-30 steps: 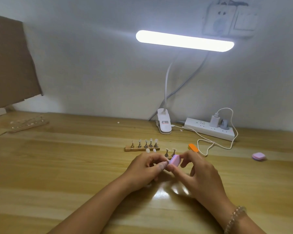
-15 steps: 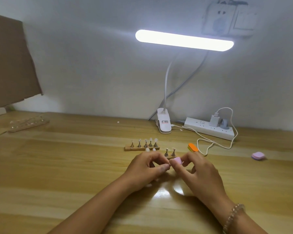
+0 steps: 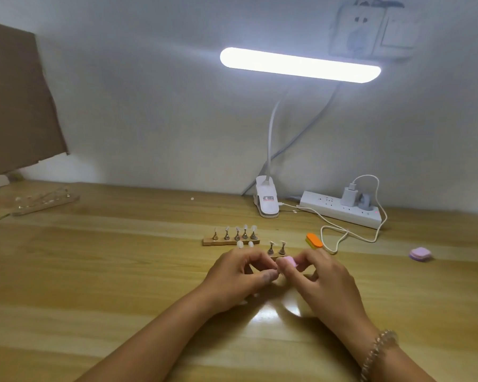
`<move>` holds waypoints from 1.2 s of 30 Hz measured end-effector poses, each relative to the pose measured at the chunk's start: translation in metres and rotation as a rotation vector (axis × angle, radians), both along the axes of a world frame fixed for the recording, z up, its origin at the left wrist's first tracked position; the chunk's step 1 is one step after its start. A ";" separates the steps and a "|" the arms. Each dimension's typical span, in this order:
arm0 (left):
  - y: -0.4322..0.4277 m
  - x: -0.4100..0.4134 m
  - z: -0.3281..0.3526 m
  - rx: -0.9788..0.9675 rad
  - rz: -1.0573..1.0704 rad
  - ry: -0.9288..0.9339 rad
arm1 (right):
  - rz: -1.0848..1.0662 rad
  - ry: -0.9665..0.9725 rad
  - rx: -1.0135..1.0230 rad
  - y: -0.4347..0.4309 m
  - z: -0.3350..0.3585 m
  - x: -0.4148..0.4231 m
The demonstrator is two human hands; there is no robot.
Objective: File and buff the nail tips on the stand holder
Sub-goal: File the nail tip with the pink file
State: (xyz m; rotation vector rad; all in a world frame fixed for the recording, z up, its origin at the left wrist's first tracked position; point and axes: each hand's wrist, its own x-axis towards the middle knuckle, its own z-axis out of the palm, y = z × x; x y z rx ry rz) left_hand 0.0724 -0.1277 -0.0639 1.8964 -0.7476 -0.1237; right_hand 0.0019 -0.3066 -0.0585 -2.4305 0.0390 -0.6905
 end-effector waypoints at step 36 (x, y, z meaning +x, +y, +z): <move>0.000 0.000 0.002 -0.022 -0.018 0.042 | 0.086 -0.052 -0.029 0.005 -0.002 -0.002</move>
